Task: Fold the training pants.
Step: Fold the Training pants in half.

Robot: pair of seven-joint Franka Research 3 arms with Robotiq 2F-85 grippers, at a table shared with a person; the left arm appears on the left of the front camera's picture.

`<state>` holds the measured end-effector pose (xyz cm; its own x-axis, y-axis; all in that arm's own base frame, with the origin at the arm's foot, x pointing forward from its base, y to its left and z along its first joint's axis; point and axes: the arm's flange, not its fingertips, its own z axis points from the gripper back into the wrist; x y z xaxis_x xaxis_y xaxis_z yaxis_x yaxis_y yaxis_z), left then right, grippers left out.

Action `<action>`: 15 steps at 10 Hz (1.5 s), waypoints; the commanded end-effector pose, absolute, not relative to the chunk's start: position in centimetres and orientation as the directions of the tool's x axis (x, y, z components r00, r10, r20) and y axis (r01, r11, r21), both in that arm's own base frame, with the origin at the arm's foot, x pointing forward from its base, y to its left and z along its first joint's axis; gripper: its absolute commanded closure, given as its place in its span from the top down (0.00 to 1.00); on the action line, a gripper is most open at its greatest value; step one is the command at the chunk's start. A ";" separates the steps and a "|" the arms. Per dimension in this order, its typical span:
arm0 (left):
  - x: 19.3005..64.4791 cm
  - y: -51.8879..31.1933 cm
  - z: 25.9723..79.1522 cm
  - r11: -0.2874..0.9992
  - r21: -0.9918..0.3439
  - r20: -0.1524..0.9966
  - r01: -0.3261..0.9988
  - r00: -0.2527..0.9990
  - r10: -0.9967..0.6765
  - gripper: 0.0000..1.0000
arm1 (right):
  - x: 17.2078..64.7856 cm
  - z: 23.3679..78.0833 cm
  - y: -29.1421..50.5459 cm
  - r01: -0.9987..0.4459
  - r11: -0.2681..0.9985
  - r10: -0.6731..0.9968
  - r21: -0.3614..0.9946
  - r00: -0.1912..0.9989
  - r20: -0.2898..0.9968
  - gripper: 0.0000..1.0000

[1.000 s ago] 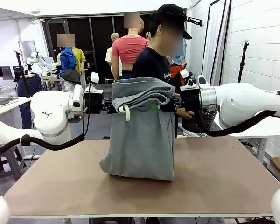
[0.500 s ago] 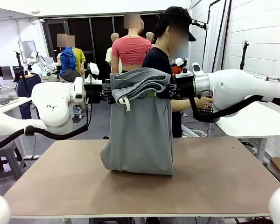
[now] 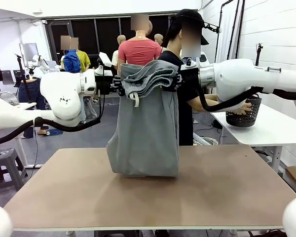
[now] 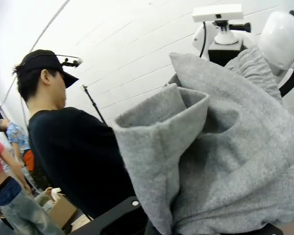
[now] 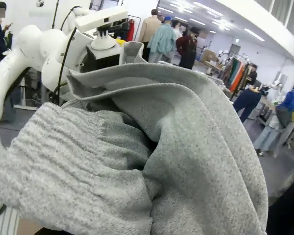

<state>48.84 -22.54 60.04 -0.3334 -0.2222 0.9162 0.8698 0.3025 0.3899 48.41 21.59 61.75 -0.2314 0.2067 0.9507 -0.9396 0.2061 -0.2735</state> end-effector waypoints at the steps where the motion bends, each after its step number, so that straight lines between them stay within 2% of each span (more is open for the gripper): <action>1: 50.9 -23.7 60.1 0.369 0.435 0.898 0.822 -0.363 -0.250 0.00 | 50.2 62.1 23.4 -0.911 0.236 0.240 -0.338 -0.283 0.929 0.00; 5: 53.0 -22.4 57.8 0.399 0.442 0.895 0.803 -0.368 -0.251 0.00 | 51.6 59.4 23.3 -0.883 0.246 0.284 -0.399 -0.328 0.901 0.00; 7: 52.7 -22.0 56.5 0.382 0.417 0.907 0.825 -0.348 -0.238 0.00 | 51.3 58.0 22.9 -0.894 0.239 0.286 -0.379 -0.308 0.907 0.00; 10: 51.4 -20.7 55.6 0.325 0.314 0.938 0.892 -0.239 -0.251 0.00 | 50.1 56.3 22.6 -0.941 0.225 0.295 -0.252 -0.180 0.938 0.00; 15: 48.9 -18.5 51.9 0.320 0.196 0.956 0.927 -0.108 -0.273 0.00 | 47.6 51.5 20.9 -0.976 0.200 0.270 -0.081 -0.025 0.962 0.00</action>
<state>49.16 -20.32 51.28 -0.1471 -0.2801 0.9486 0.9313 0.2840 0.2282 48.28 22.28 52.07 -0.0743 0.2729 0.9592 -0.9731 0.1906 -0.1296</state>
